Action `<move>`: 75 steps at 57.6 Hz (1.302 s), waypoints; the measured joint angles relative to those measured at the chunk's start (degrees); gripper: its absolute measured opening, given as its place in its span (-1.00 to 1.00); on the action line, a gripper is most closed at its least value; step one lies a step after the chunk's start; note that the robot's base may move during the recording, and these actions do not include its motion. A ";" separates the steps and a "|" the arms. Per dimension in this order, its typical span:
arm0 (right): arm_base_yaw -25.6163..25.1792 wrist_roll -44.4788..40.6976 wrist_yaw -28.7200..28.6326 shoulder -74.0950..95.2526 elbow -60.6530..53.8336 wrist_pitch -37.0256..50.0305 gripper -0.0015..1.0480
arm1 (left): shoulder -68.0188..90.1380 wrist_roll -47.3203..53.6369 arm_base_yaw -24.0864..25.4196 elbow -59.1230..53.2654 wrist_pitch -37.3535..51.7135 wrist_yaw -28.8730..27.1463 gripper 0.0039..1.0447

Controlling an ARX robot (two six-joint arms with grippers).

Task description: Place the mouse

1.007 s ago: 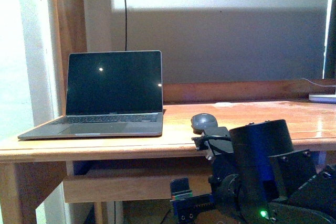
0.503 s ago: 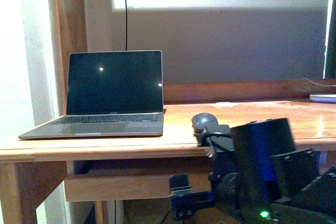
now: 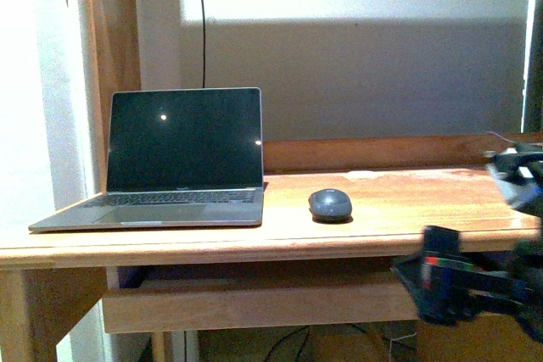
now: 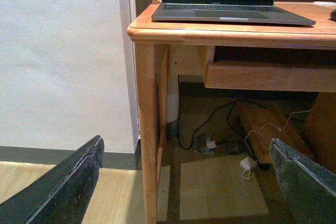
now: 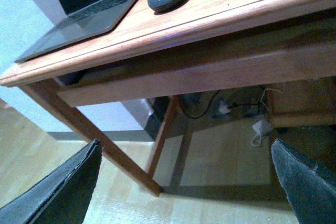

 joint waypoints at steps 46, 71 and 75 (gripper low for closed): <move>11.13 -14.19 37.46 -60.13 -21.64 -30.82 0.33 | 0.00 -0.02 0.00 0.00 0.02 0.00 0.86; -8.35 -20.85 19.04 -68.19 -23.93 -35.93 -0.94 | 0.00 0.00 0.00 0.00 0.02 0.00 0.86; -12.92 -20.85 16.28 -68.48 -23.91 -36.11 -0.94 | -0.02 0.00 0.00 0.00 0.02 0.02 0.86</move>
